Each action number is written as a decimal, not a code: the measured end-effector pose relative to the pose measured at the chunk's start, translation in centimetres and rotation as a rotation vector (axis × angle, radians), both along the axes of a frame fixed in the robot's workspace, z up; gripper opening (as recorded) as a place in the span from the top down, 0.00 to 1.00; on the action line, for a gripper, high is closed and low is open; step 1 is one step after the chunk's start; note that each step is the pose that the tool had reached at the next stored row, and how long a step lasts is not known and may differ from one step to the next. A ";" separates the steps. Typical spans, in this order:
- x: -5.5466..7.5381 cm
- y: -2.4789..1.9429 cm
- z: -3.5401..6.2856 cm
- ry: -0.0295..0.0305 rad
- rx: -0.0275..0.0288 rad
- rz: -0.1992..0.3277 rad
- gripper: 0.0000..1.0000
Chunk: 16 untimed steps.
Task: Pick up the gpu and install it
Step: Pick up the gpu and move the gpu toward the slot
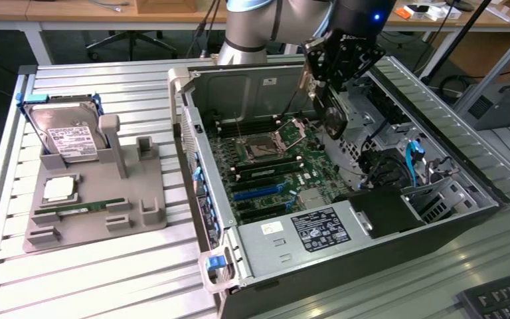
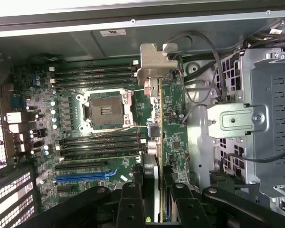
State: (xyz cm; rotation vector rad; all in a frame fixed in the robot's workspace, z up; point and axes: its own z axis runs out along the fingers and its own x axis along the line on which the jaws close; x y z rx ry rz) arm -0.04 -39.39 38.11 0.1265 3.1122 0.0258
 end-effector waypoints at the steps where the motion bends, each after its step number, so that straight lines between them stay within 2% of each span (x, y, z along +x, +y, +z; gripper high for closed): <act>1: 0.0 0.00 -0.04 0.0000 -0.0001 0.000 0.73; 16: -0.1 0.00 -1.08 0.0000 -0.0001 0.000 0.73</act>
